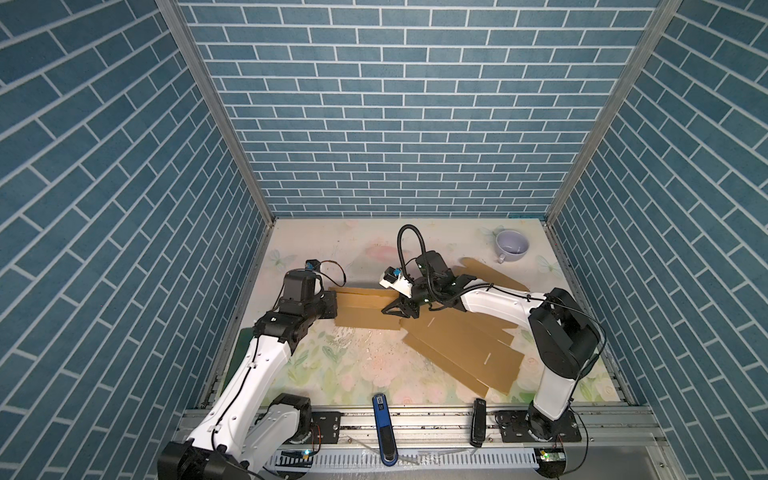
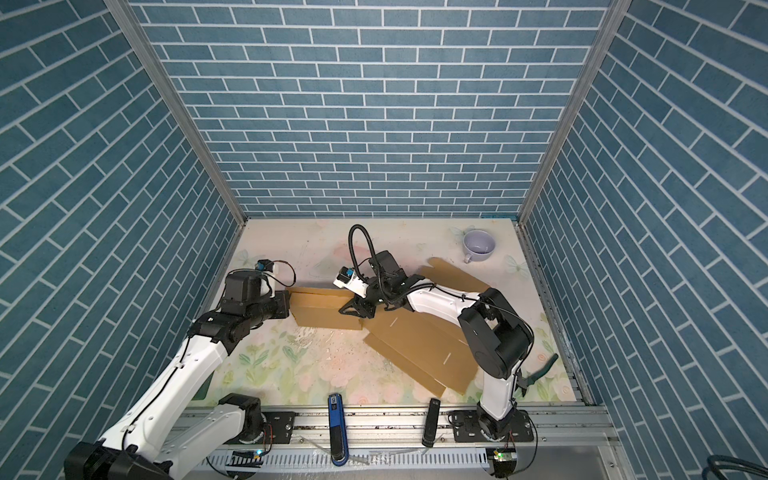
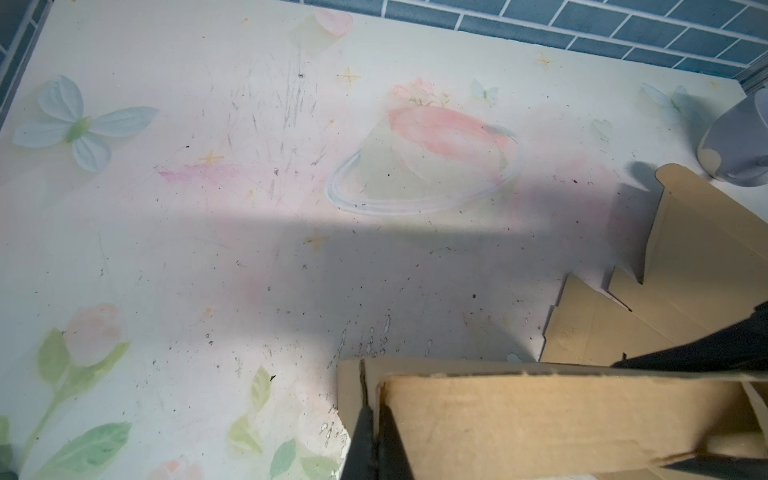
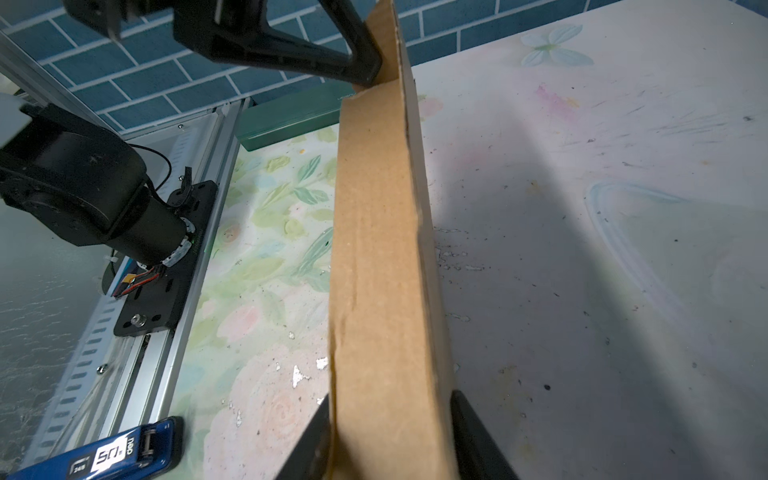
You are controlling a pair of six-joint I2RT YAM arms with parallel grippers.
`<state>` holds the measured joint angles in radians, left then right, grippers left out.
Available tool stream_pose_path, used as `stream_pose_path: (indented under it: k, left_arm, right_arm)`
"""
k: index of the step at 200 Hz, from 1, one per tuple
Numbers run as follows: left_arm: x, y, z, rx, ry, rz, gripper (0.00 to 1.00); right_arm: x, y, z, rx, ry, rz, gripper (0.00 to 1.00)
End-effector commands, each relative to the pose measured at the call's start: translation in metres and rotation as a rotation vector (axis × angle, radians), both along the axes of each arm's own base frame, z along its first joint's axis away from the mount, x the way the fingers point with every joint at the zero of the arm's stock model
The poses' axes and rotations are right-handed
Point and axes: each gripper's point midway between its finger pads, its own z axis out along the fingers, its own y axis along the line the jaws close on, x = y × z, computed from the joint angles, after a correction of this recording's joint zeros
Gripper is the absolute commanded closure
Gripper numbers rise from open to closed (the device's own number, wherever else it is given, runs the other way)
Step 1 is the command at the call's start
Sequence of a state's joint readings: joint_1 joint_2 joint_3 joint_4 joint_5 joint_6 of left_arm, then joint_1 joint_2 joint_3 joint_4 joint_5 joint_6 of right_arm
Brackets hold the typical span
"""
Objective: Fold the paper box
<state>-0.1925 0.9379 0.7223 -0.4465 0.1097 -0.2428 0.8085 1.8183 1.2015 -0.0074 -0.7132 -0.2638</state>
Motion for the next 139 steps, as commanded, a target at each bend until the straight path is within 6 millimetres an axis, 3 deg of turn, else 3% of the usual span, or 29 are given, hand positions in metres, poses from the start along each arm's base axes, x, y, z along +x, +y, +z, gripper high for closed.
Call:
stream_pose_path:
  k: [1, 31, 139]
  left_arm:
    - [-0.006, 0.000, -0.008, -0.008, 0.005, 0.017, 0.99]
    - [-0.009, 0.004, -0.017, -0.003, 0.015, 0.038, 1.00]
    - [-0.014, 0.013, -0.027, 0.012, 0.014, 0.087, 1.00]
  right_arm:
    - [0.008, 0.012, 0.020, 0.059, -0.057, 0.032, 0.86]
    - [0.010, 0.012, 0.019, 0.054, -0.051, 0.028, 0.82]
    - [0.006, 0.001, 0.031, 0.043, -0.070, -0.004, 0.49]
